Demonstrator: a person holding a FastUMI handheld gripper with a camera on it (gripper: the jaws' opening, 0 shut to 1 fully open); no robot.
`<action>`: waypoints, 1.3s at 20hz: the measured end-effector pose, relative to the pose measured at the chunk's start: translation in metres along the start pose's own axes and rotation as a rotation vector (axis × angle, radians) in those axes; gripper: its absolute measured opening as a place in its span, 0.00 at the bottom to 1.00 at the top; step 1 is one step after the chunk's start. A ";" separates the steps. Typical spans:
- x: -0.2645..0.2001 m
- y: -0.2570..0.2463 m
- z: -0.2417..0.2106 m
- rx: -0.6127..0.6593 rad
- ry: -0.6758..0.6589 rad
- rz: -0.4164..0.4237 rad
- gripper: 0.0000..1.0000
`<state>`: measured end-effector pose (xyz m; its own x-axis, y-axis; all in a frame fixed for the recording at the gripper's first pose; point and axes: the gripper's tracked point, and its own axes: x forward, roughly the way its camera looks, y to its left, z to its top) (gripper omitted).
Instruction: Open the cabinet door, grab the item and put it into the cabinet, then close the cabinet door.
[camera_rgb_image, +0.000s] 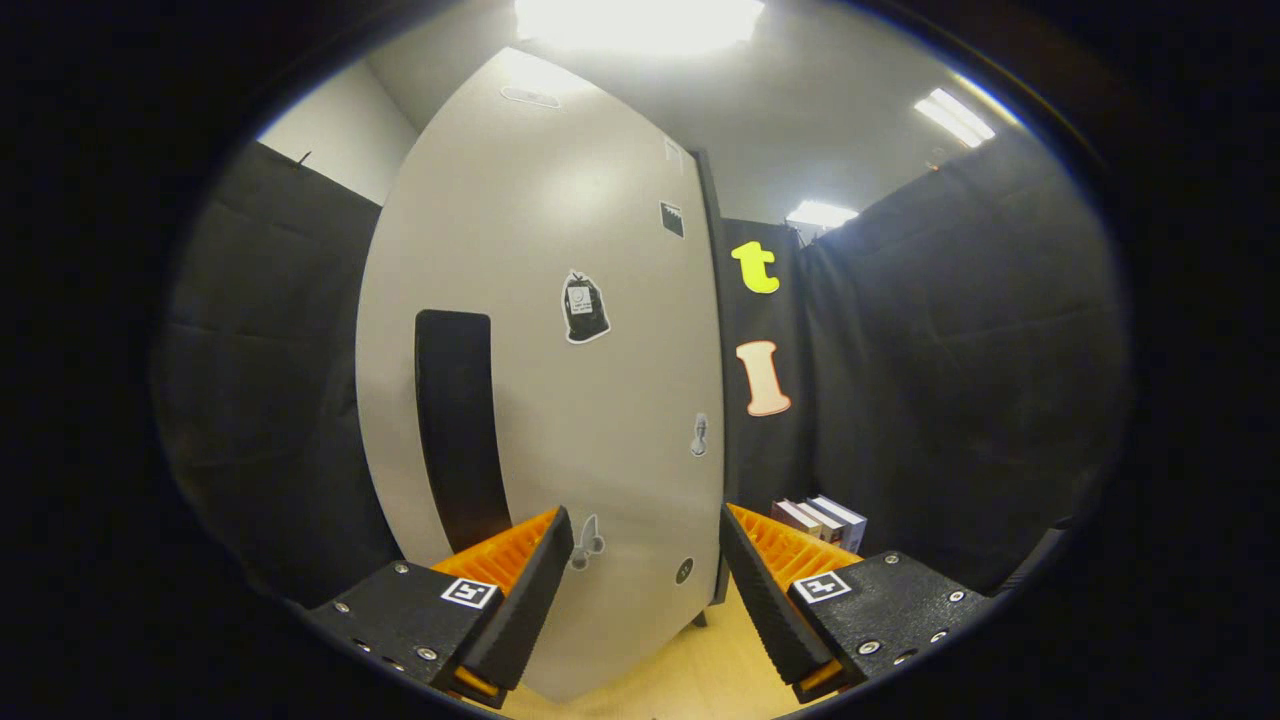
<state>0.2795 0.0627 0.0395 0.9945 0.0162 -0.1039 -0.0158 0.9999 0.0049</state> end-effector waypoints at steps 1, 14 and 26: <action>0.008 0.010 -0.002 0.003 0.006 0.026 0.92; 0.014 0.027 -0.022 0.019 0.036 0.072 0.93; -0.088 0.011 -0.028 0.011 -0.037 0.059 0.93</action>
<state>0.1894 0.0728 0.0213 0.9950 0.0748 -0.0660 -0.0736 0.9971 0.0211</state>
